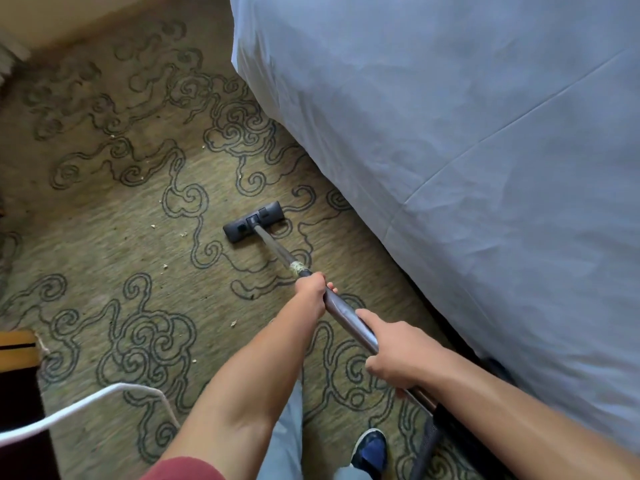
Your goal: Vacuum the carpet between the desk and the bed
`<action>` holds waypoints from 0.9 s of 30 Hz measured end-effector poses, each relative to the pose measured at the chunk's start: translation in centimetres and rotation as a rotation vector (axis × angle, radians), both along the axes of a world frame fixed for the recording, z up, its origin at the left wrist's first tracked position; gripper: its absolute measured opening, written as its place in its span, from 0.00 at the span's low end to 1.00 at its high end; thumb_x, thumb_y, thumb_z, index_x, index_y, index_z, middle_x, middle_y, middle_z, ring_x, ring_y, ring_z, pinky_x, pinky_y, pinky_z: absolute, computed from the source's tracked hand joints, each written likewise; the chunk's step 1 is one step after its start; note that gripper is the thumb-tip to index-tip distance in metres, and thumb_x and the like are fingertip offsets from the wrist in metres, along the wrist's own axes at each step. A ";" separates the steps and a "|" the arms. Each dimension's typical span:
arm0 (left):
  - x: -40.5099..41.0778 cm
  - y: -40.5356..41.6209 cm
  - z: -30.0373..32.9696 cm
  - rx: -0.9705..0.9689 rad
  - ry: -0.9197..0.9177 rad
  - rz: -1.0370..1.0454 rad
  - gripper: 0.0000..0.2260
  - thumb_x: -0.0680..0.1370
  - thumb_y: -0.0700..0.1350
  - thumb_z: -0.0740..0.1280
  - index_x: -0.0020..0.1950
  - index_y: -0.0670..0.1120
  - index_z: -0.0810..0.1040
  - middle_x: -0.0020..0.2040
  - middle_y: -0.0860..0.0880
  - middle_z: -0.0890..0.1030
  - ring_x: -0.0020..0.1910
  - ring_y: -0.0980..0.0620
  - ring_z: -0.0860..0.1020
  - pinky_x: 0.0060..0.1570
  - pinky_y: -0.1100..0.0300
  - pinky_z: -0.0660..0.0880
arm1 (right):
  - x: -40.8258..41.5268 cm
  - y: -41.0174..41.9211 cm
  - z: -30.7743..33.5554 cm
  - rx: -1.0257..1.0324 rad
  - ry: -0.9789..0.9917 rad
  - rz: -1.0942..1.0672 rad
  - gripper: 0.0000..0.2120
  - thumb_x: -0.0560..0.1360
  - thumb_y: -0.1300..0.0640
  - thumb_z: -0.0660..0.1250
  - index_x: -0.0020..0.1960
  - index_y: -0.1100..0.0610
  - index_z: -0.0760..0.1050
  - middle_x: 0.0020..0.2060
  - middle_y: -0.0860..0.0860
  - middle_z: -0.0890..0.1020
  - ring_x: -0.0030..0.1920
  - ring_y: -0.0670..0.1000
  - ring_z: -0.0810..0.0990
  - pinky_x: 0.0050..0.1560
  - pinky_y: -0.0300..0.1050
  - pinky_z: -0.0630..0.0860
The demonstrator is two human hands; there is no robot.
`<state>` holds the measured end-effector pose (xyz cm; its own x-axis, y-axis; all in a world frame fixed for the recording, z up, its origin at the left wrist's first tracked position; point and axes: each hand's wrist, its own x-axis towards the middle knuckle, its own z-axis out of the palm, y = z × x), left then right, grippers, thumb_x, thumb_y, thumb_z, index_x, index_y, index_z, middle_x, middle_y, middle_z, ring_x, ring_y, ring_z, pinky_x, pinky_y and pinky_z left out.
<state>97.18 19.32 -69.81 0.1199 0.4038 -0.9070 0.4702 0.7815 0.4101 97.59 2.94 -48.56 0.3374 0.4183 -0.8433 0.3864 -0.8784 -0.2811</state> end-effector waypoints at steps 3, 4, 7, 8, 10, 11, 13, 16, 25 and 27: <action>0.4 2.3 -0.6 0.024 -0.003 -0.064 0.08 0.80 0.35 0.58 0.41 0.42 0.68 0.30 0.44 0.70 0.25 0.49 0.69 0.20 0.63 0.70 | 1.3 1.9 -1.0 0.022 0.041 -0.055 0.37 0.75 0.55 0.64 0.79 0.39 0.53 0.56 0.55 0.81 0.44 0.58 0.86 0.48 0.54 0.85; 0.7 3.9 -0.5 0.038 -0.001 -0.080 0.08 0.80 0.34 0.59 0.41 0.42 0.68 0.30 0.44 0.70 0.25 0.49 0.69 0.20 0.63 0.70 | 1.4 3.3 -1.2 0.044 0.063 -0.077 0.35 0.75 0.56 0.64 0.78 0.42 0.55 0.55 0.55 0.81 0.43 0.58 0.87 0.47 0.55 0.85; 2.0 10.4 -1.3 0.024 -0.024 -0.109 0.09 0.81 0.35 0.60 0.41 0.43 0.67 0.27 0.46 0.70 0.23 0.49 0.69 0.21 0.63 0.71 | 1.9 8.7 -3.5 0.120 0.079 -0.106 0.30 0.75 0.59 0.64 0.74 0.47 0.60 0.52 0.57 0.81 0.44 0.60 0.85 0.47 0.58 0.85; 2.4 12.3 -1.5 0.018 -0.028 -0.105 0.08 0.81 0.36 0.59 0.42 0.43 0.67 0.28 0.46 0.69 0.23 0.49 0.69 0.21 0.62 0.72 | 2.4 10.4 -4.2 0.134 0.082 -0.114 0.30 0.74 0.59 0.64 0.74 0.47 0.61 0.51 0.57 0.80 0.42 0.60 0.85 0.45 0.57 0.85; 3.8 15.2 -2.4 0.017 -0.019 -0.099 0.06 0.82 0.37 0.59 0.45 0.43 0.67 0.31 0.45 0.68 0.25 0.49 0.68 0.21 0.62 0.72 | 4.0 13.5 -5.1 0.150 0.119 -0.135 0.32 0.74 0.61 0.65 0.75 0.46 0.60 0.51 0.57 0.79 0.40 0.60 0.85 0.39 0.55 0.85; 4.7 16.7 -2.5 0.023 -0.022 -0.080 0.06 0.82 0.37 0.59 0.46 0.43 0.67 0.32 0.45 0.69 0.26 0.49 0.68 0.21 0.62 0.72 | 5.0 15.0 -5.2 0.152 0.175 -0.178 0.34 0.74 0.62 0.66 0.76 0.45 0.60 0.52 0.57 0.78 0.39 0.60 0.85 0.33 0.52 0.84; 6.7 19.8 -2.6 0.051 -0.042 -0.115 0.07 0.81 0.34 0.58 0.44 0.42 0.66 0.32 0.44 0.69 0.26 0.49 0.69 0.23 0.59 0.72 | 7.4 18.0 -5.1 0.147 0.255 -0.259 0.35 0.75 0.64 0.66 0.77 0.44 0.60 0.52 0.58 0.78 0.33 0.57 0.83 0.23 0.44 0.78; 9.8 26.2 -2.5 0.093 -0.031 -0.070 0.06 0.80 0.34 0.58 0.45 0.42 0.67 0.32 0.44 0.70 0.25 0.48 0.70 0.24 0.60 0.73 | 10.9 24.2 -5.0 0.160 0.251 -0.235 0.38 0.75 0.64 0.67 0.79 0.43 0.58 0.54 0.57 0.78 0.34 0.55 0.82 0.24 0.42 0.78; 16.5 45.5 -0.4 0.084 -0.023 0.032 0.03 0.79 0.33 0.60 0.49 0.40 0.68 0.33 0.42 0.72 0.27 0.47 0.72 0.31 0.53 0.75 | 18.5 44.4 -4.6 0.183 0.334 -0.283 0.30 0.75 0.65 0.68 0.71 0.45 0.65 0.46 0.60 0.78 0.24 0.51 0.78 0.23 0.43 0.76; 17.5 49.0 0.1 0.102 -0.027 0.054 0.04 0.79 0.35 0.63 0.53 0.39 0.70 0.34 0.42 0.74 0.27 0.46 0.74 0.31 0.54 0.77 | 19.9 48.0 -4.2 0.183 0.359 -0.285 0.29 0.76 0.66 0.67 0.72 0.45 0.65 0.46 0.60 0.77 0.26 0.50 0.77 0.23 0.43 0.77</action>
